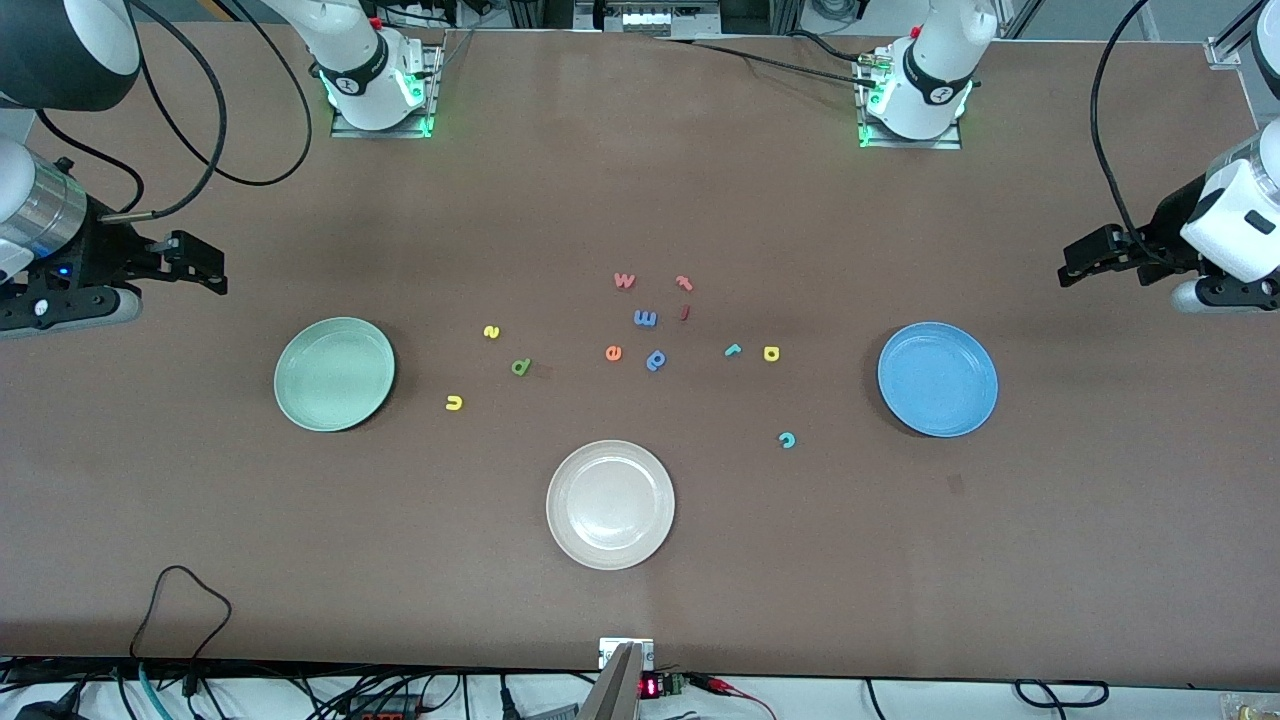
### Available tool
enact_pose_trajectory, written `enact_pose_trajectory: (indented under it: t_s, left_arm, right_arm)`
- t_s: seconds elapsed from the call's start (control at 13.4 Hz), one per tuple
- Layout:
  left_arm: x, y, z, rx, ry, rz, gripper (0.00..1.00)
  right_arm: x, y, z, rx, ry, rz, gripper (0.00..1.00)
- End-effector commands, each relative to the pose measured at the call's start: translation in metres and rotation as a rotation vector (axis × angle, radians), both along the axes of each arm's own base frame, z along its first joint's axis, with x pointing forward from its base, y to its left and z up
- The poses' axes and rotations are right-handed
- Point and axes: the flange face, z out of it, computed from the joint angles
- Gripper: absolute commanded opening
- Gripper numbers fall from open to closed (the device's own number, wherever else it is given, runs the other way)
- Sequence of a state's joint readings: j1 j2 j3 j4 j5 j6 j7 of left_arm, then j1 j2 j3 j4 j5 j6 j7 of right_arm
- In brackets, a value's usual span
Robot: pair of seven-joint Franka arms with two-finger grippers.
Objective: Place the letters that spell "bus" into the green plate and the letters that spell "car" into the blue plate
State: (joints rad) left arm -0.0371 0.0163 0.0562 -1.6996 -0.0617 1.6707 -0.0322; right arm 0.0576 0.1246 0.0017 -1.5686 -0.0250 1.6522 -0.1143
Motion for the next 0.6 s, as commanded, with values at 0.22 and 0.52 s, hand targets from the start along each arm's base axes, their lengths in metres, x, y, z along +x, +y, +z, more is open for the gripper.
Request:
enact_pose_trajectory:
  t_s: [0.22, 0.52]
  left_arm:
    - [-0.008, 0.000, 0.000, 0.030, 0.014, -0.030, 1.00]
    - [0.037, -0.053, -0.091, 0.032, 0.097, -0.124, 1.00]
  right_arm:
    - [0.000, 0.010, 0.003, 0.000, -0.016, -0.085, 1.00]
    - [0.003, 0.005, 0.004, 0.003, -0.018, -0.085, 1.00]
